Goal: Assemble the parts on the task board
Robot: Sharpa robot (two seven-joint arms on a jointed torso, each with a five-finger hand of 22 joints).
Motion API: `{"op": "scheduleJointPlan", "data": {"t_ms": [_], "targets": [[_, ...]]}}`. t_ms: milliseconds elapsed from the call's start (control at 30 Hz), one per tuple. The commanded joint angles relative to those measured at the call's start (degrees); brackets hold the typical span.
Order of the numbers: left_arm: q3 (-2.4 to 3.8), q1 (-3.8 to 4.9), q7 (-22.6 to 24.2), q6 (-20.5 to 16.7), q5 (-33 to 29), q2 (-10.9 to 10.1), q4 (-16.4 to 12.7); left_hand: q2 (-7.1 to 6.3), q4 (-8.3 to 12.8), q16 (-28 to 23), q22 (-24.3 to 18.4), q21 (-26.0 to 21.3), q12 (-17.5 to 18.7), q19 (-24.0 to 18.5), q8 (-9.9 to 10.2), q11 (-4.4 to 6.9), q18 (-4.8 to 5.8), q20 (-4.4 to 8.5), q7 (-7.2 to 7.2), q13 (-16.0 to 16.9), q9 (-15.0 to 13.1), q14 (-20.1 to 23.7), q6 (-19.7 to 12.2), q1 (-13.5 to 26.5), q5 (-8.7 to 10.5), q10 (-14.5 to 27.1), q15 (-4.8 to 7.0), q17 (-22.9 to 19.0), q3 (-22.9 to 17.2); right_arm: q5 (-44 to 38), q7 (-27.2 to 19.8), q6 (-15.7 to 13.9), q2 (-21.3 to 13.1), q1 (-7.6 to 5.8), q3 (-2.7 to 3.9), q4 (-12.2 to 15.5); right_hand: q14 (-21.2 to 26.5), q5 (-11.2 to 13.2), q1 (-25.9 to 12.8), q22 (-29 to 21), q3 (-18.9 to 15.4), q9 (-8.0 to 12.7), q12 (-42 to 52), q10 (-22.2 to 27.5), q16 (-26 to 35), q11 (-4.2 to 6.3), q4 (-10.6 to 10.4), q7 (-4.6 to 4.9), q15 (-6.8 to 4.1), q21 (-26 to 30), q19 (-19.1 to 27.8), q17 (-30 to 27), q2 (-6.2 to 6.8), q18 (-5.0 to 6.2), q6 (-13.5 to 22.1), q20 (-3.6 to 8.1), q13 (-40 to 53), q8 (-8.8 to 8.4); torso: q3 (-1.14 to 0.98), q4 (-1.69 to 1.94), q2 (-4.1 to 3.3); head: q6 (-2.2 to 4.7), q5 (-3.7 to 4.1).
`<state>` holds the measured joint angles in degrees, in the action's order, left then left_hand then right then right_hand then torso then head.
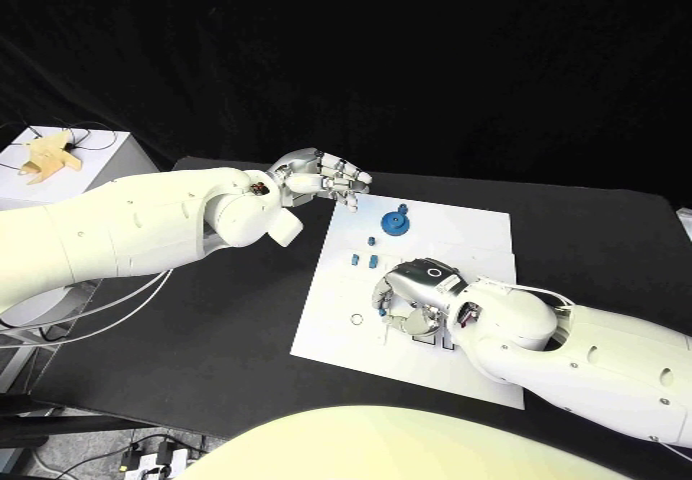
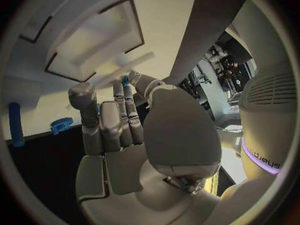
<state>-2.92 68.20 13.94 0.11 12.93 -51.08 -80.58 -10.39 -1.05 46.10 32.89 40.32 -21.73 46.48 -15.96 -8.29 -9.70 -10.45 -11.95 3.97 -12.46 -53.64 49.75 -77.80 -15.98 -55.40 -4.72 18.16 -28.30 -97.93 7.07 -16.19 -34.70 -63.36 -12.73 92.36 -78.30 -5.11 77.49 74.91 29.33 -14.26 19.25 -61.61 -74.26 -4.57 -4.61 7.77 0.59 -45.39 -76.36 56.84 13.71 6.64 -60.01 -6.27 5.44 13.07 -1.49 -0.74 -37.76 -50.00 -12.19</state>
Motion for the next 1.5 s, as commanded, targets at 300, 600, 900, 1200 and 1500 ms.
{"op": "scheduleJointPlan", "data": {"t_ms": [300, 600, 900, 1200, 1500], "targets": [[0.04, 0.03, 0.2, 0.5, 0.0, 0.1, -0.2, 0.38, -0.3, -0.4, -0.1, -0.3, 0.2, 0.0, 0.3, -0.36, -0.64, -0.22, -0.26, 0.1, 0.1, -0.2, 0.0, 0.0, -0.04, 0.2, -0.31, 0.1, -0.1, 0.6, 2.1, 1.6, 0.6, 0.11, -0.11, -0.3, -0.8, -0.6, -0.2, 6.3, 0.3, -0.2, 0.8, -1.4, -0.6, 0.34, -0.7, -0.23, -0.54, -1.8, -1.1, 0.6, -0.94, 0.02, -1.0, 0.17, 0.2, 0.14, 0.04, 0.0, 0.0, 0.0, 0.05], [0.04, 0.03, 0.1, 0.5, 0.0, 0.0, -0.3, 0.38, -0.3, -0.4, -0.1, -0.3, 0.2, 0.0, 0.3, -0.36, -0.64, -0.22, -0.26, 0.1, 0.1, -0.2, 0.0, 0.0, -0.04, 0.2, -0.31, 0.1, -0.1, -0.1, 3.5, 4.3, 1.1, 0.15, -0.2, -0.4, -0.7, -0.6, -0.3, 6.1, 0.3, -0.3, 0.5, -0.9, -0.3, 0.26, -0.8, -0.22, -0.53, -0.8, -0.9, 0.0, -0.77, 0.15, -1.3, 0.23, 0.0, 0.19, 0.05, 0.01, 0.02, 0.0, 0.0], [0.04, 0.03, 0.1, 0.4, 0.0, -0.1, -0.3, 0.38, -0.3, -0.4, -0.1, -0.3, 0.2, 0.0, 0.3, -0.36, -0.64, -0.22, -0.26, 0.1, 0.1, -0.2, 0.0, 0.0, -0.04, 0.2, -0.31, 0.1, -0.1, -0.8, 4.1, 6.2, 1.2, 0.16, -0.29, -0.3, -0.5, 0.0, 2.4, 6.1, 2.6, -0.6, 0.2, -1.1, 0.2, 0.38, 0.6, -0.24, -0.67, -0.6, -0.8, -0.6, -2.59, 0.17, -2.2, 0.41, -0.2, 0.42, 0.01, 0.01, 0.01, 0.0, -0.03], [0.04, 0.03, 0.0, 0.4, 0.0, -0.2, -0.4, 0.38, -0.3, -0.4, -0.1, -0.3, 0.2, 0.0, 0.3, -0.36, -0.64, -0.22, -0.26, 0.1, 0.1, -0.2, 0.0, 0.0, -0.04, 0.2, -0.31, 0.1, -0.1, -0.7, 3.2, 5.5, 1.2, 0.17, -0.33, -0.1, -1.2, 2.2, 2.9, 6.6, 6.2, -1.6, -0.5, -2.4, 0.2, 0.53, 1.7, -0.12, -0.89, -3.1, -1.6, -0.3, -6.49, -0.15, -2.5, 0.73, -0.6, 0.94, -0.04, 0.0, 0.0, 0.0, -0.07], [0.04, 0.03, -0.1, 0.5, 0.0, -0.2, -0.4, 0.72, -0.6, -0.4, -0.2, -0.4, 0.2, 0.1, 0.3, -0.38, -0.64, -0.26, -0.27, 0.1, 0.1, -0.2, 0.1, 0.2, -0.12, 0.2, -0.34, 0.2, -0.1, 0.4, 2.7, 3.7, 1.0, 0.18, -0.33, 0.2, -1.7, 2.3, 1.9, 6.8, 7.5, -2.2, -1.1, -3.0, 0.0, 0.53, 1.8, -0.03, -0.93, -4.7, -2.1, 0.2, -7.32, -0.38, -1.8, 0.82, -0.9, 1.05, -0.02, 0.01, 0.02, 0.0, -0.1]]}}
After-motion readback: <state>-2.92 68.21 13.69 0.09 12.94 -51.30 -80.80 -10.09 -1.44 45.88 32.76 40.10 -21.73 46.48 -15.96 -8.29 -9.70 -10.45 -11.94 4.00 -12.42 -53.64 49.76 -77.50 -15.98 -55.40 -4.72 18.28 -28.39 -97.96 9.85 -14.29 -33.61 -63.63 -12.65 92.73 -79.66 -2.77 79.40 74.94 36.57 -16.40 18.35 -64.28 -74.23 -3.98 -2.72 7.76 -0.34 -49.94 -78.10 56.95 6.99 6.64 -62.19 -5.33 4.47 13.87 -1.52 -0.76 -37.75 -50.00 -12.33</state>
